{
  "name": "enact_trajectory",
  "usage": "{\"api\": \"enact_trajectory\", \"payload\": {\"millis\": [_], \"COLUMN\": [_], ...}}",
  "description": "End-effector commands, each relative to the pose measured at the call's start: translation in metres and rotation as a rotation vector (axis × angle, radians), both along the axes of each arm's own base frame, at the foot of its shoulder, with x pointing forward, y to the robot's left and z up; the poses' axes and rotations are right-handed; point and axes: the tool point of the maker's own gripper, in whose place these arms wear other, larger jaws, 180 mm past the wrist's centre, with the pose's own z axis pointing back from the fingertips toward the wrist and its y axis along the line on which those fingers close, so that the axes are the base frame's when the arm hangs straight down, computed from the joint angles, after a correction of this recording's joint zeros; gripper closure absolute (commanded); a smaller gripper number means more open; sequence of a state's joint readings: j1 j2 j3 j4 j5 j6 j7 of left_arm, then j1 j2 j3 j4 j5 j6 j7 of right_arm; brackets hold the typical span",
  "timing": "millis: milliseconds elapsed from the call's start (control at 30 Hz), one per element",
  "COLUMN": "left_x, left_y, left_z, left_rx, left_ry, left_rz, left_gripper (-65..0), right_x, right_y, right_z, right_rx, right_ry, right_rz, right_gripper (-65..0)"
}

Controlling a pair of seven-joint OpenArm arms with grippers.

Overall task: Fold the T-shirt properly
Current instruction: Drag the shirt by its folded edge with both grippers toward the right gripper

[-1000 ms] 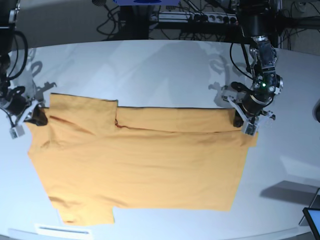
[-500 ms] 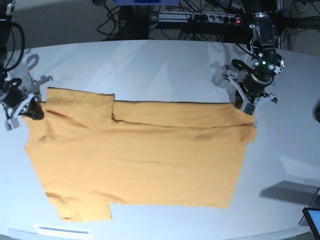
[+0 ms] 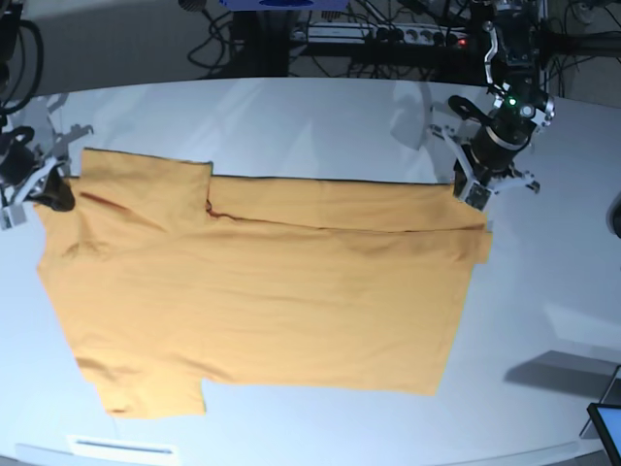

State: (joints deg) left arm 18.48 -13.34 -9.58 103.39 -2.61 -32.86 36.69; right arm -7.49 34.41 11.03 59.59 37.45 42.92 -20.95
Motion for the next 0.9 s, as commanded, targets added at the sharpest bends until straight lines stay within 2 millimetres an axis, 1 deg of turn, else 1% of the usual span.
{"api": "enact_trajectory", "payload": {"millis": [0,67,200,267,333,367,500,633,700,800,867], "left_x": [0.006,0.006,0.017,0.021,0.036,0.041,0.061,0.080,0.086,0.089,0.085], "left_y": [0.001,-0.001,-0.010,-0.005,0.003,0.006,0.012,0.020,0.024,0.030,0.035], "left_z": [0.011,0.016,0.046,0.056,0.070,0.071,0.071,0.061,0.054,0.037,0.023], "left_rx": [-0.001,0.003,0.019,0.030,0.037,0.031,0.020,-0.006,-0.019,-0.037,-0.043], "left_ry": [-0.043,-0.058,-0.140,-0.169,-0.220,-0.227,-0.242,-0.224,-0.209,-0.166,-0.129], "left_rz": [-0.004,-0.012,-0.041,-0.029,-0.007,0.006,0.025,0.053,0.068,0.092,0.105], "left_gripper": [-0.8,-0.8,-0.8,-0.8,-0.8,-0.8,-0.8,-0.8,-0.8,-0.8,-0.8], "right_x": [-0.070,-0.070,-0.069,-0.067,-0.066,-0.066,-0.061,-0.061,-0.061,-0.060,-0.061], "right_y": [-0.028,-0.028,-0.028,-0.028,-0.028,-0.028,-0.026,-0.025,-0.025,-0.025,-0.024], "right_z": [-0.050,-0.050,-0.050,-0.049,-0.048,-0.048,-0.047,-0.048,-0.048,-0.048,-0.048], "right_rx": [-0.216,-0.216,-0.216,-0.216,-0.216,-0.216,-0.212,-0.210,-0.210,-0.210,-0.210], "right_ry": [0.347,0.347,0.346,0.343,0.340,0.340,0.330,0.329,0.329,0.330,0.331], "right_rz": [0.071,0.071,0.071,0.071,0.070,0.070,0.070,0.073,0.073,0.073,0.075], "right_gripper": [-0.3,-0.3,-0.3,-0.3,-0.3,-0.3,-0.3,-0.3,-0.3,-0.3,-0.3]}}
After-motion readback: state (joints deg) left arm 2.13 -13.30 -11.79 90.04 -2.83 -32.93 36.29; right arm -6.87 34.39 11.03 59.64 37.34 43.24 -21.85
